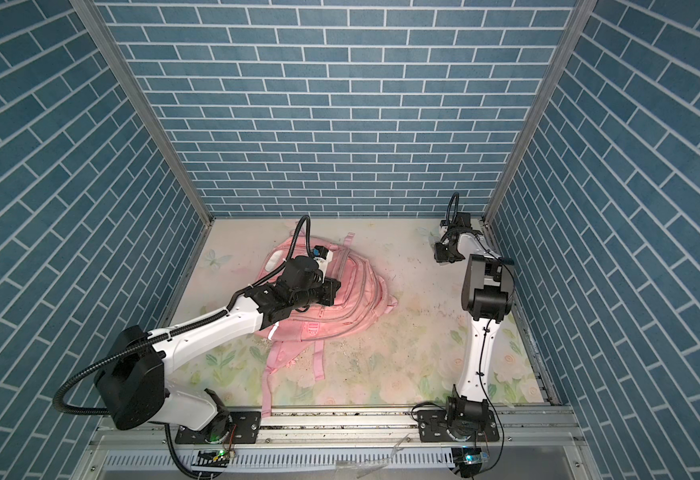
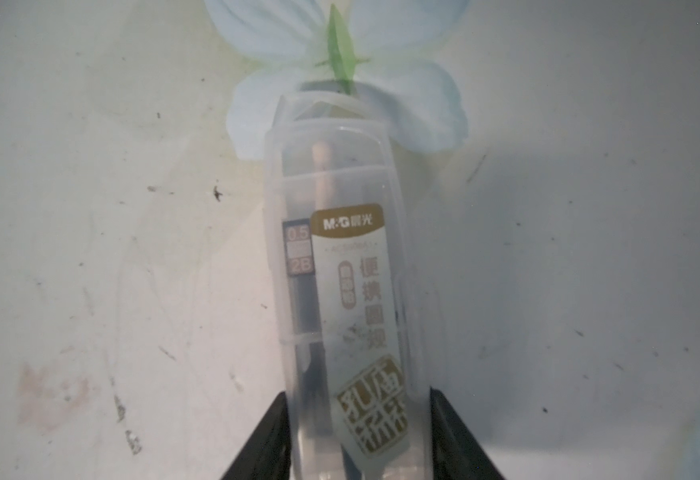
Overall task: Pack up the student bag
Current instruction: 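Lift the clear pen case and carry it toward the bag with the right gripper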
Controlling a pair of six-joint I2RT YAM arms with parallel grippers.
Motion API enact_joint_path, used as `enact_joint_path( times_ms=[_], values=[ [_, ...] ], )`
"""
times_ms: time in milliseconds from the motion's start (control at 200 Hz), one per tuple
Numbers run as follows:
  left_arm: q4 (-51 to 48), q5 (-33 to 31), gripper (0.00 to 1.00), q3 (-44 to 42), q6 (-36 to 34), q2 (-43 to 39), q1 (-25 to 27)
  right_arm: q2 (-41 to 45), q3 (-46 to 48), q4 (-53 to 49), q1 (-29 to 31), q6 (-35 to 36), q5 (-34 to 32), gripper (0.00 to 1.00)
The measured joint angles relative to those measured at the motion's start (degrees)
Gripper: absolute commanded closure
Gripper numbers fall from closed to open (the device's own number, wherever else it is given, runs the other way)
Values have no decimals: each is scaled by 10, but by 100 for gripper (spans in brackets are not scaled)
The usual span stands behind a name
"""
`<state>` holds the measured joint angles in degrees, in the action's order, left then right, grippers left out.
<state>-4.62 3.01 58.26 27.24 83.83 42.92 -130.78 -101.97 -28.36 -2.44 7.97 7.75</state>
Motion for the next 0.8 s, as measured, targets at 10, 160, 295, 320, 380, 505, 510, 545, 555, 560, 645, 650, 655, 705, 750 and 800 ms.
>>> enact_joint_path(
  times_ms=[10,160,295,320,380,505,510,545,555,560,645,650,655,705,750,800],
  values=[
    [0,-1,100,0,1,-1,0,2,4,0,1,-2,0,64],
    [2,-15,100,-14,8,-27,0,91,93,4,18,-39,27,66],
    [23,-24,100,-43,19,-57,-1,233,197,33,50,-93,76,67],
    [27,-26,100,-48,20,-61,-1,258,214,40,57,-103,85,67],
    [37,-29,100,-59,24,-69,-1,315,247,49,73,-135,106,67],
    [60,-31,100,-81,33,-81,-2,415,325,74,103,-232,148,69],
    [61,-32,100,-82,33,-81,-2,418,328,75,103,-235,149,69],
    [71,-32,100,-89,37,-85,-3,442,355,82,110,-268,159,70],
    [73,-32,100,-92,38,-86,-3,449,364,84,113,-278,161,70],
    [75,-32,100,-93,38,-87,-4,451,367,85,114,-281,162,70],
    [97,-29,100,-109,48,-93,-8,502,434,105,141,-366,174,71],
    [99,-28,100,-110,49,-93,-9,504,437,106,143,-369,174,71],
    [100,-28,100,-110,50,-94,-9,508,442,108,146,-375,176,71],
    [106,-25,100,-111,54,-94,-12,529,469,113,176,-419,183,71],
    [110,-20,100,-112,56,-94,-15,542,486,121,203,-457,187,72],
    [113,-14,100,-112,59,-93,-19,553,499,135,232,-493,192,72]
  ],
)
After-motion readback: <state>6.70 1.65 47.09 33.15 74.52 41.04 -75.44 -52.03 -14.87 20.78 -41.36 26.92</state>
